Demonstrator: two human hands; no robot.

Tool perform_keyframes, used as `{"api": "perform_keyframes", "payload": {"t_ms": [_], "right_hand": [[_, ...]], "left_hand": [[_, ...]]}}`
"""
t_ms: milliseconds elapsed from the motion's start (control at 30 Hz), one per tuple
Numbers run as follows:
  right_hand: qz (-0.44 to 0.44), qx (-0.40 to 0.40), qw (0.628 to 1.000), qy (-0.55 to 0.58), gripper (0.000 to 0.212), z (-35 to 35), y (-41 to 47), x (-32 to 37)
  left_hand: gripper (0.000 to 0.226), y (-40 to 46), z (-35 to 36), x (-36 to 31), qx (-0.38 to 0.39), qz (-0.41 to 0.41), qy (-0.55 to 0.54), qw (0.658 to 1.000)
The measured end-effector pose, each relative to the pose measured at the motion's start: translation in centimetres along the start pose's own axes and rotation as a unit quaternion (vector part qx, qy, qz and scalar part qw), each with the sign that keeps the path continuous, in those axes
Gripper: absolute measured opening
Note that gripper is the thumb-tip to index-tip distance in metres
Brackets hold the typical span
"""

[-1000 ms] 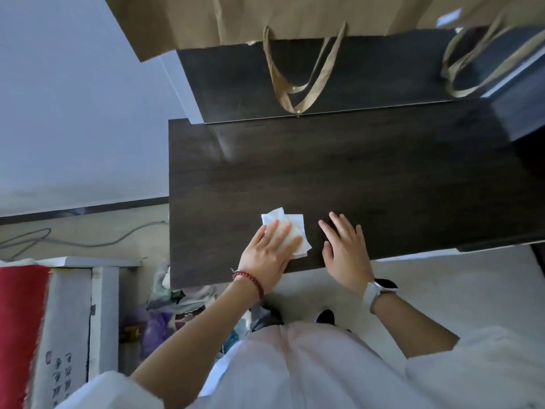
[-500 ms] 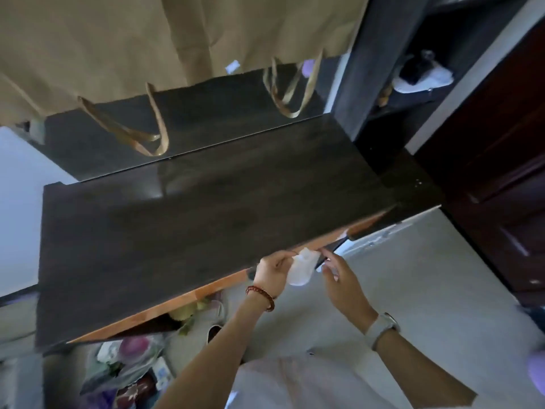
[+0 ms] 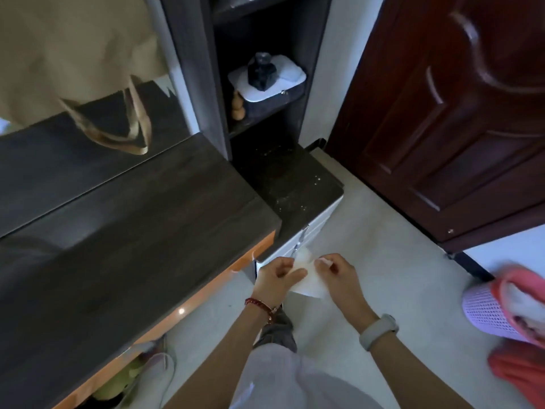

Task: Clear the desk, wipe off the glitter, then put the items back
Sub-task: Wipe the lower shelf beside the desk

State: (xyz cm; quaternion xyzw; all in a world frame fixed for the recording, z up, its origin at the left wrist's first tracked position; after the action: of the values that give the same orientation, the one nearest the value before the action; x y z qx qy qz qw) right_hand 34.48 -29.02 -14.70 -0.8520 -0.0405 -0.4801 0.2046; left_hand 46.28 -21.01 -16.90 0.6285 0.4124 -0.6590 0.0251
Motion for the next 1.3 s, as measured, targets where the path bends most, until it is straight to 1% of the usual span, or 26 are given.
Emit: {"api": "perform_keyframes", "payload": {"t_ms": [67, 100, 167, 200, 333, 367, 433, 500, 600, 667, 733, 767, 833, 867, 900, 967, 1000, 1067, 1133, 1200, 1233, 1300], "right_hand": [[-0.014, -0.017, 1.0, -0.017, 0.004, -1.2, 3.3, 0.7], [-0.023, -0.025, 0.999, -0.028, 0.004, -1.7, 5.0, 1.2], [-0.038, -0.036, 0.998, -0.047, 0.005, -2.6, 8.3, 2.3], [-0.043, -0.037, 0.997, -0.053, 0.005, -3.1, 9.7, 2.9], [-0.047, -0.038, 0.997, -0.049, 0.005, -4.5, 15.0, 4.0], [-0.043, -0.033, 0.998, -0.044, 0.008, -4.7, 16.1, 3.9], [-0.032, -0.008, 0.999, -0.039, 0.021, -4.7, 18.2, 3.7], [-0.02, 0.034, 0.999, -0.026, 0.035, -4.4, 20.4, 3.6], [-0.018, 0.101, 0.994, -0.027, 0.045, -3.4, 24.1, 3.4], [-0.062, 0.119, 0.988, -0.078, 0.042, -2.9, 26.9, 3.4], [-0.14, 0.122, 0.975, -0.121, 0.034, -2.5, 29.5, 4.0], [-0.177, 0.129, 0.967, -0.13, 0.03, -2.1, 30.9, 4.0], [-0.201, 0.134, 0.961, -0.133, 0.029, -1.3, 33.1, 3.3], [-0.208, 0.157, 0.954, -0.149, 0.031, -0.5, 34.5, 2.2], [-0.222, 0.181, 0.938, -0.196, 0.035, 0.3, 35.7, 0.7], [-0.259, 0.205, 0.89, -0.314, 0.043, 1.6, 37.6, -2.1], [-0.285, 0.205, 0.871, -0.344, 0.045, 2.0, 38.2, -2.9], [-0.372, 0.209, 0.836, -0.346, 0.045, 2.9, 38.5, -3.5], [-0.447, 0.225, 0.79, -0.355, 0.046, 4.4, 38.4, -3.7], [-0.472, 0.236, 0.755, -0.388, 0.048, 6.4, 38.8, -4.5], [-0.468, 0.234, 0.749, -0.408, 0.051, 7.4, 39.0, -5.0], [-0.448, 0.216, 0.748, -0.439, 0.058, 9.3, 39.4, -6.0]], "left_hand": [[0.017, 2.7, 2.0, -1.3, 0.028, -0.005, 0.025, 0.999], [0.014, 4.2, 2.6, -2.1, 0.026, -0.003, 0.03, 0.999], [0.004, 7.1, 3.6, -4.0, 0.002, -0.001, 0.026, 1.0], [0.003, 8.5, 4.0, -5.0, -0.011, -0.001, 0.026, 1.0], [0.011, 13.2, 5.7, -8.5, -0.03, 0.015, 0.054, 0.998], [0.012, 14.1, 6.0, -9.0, -0.035, 0.008, 0.055, 0.998], [0.011, 16.0, 6.4, -9.1, -0.049, -0.009, 0.053, 0.997], [0.007, 17.7, 7.2, -8.7, -0.061, -0.043, 0.018, 0.997], [0.012, 20.0, 8.7, -8.0, -0.086, -0.084, -0.047, 0.992], [0.014, 21.7, 9.5, -8.0, -0.125, -0.092, -0.075, 0.985], [0.018, 23.3, 10.0, -8.3, -0.181, -0.076, -0.083, 0.977], [0.022, 24.1, 10.3, -8.2, -0.213, -0.066, -0.077, 0.972], [0.031, 25.3, 10.7, -7.9, -0.262, -0.047, -0.041, 0.963], [0.036, 25.7, 11.1, -7.0, -0.296, -0.054, -0.023, 0.953], [0.04, 25.8, 11.5, -6.0, -0.331, -0.071, -0.005, 0.941], [0.041, 25.0, 12.2, -3.4, -0.389, -0.111, 0.039, 0.914], [0.041, 24.2, 12.6, -2.0, -0.411, -0.123, 0.073, 0.9], [0.041, 22.2, 13.2, 0.8, -0.445, -0.13, 0.155, 0.872], [0.043, 20.6, 13.1, 3.6, -0.461, -0.142, 0.232, 0.845], [0.052, 20.0, 12.8, 6.1, -0.452, -0.162, 0.295, 0.826], [0.055, 19.8, 12.8, 7.2, -0.441, -0.168, 0.324, 0.82], [0.057, 19.7, 13.0, 8.9, -0.419, -0.155, 0.382, 0.809]]}}
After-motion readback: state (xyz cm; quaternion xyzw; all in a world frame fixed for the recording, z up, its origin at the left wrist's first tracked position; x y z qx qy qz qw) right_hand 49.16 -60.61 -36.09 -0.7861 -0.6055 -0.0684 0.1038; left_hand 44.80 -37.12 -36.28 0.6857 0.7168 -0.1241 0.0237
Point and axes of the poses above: each hand's wrist, its own y-axis towards the middle knuckle, its own z-axis out of the palm, x = y × z, the point moved 6 cm from there along y, towards the middle knuckle, and after that the axes turned 8 degrees about -x, right-handed, at the moved point
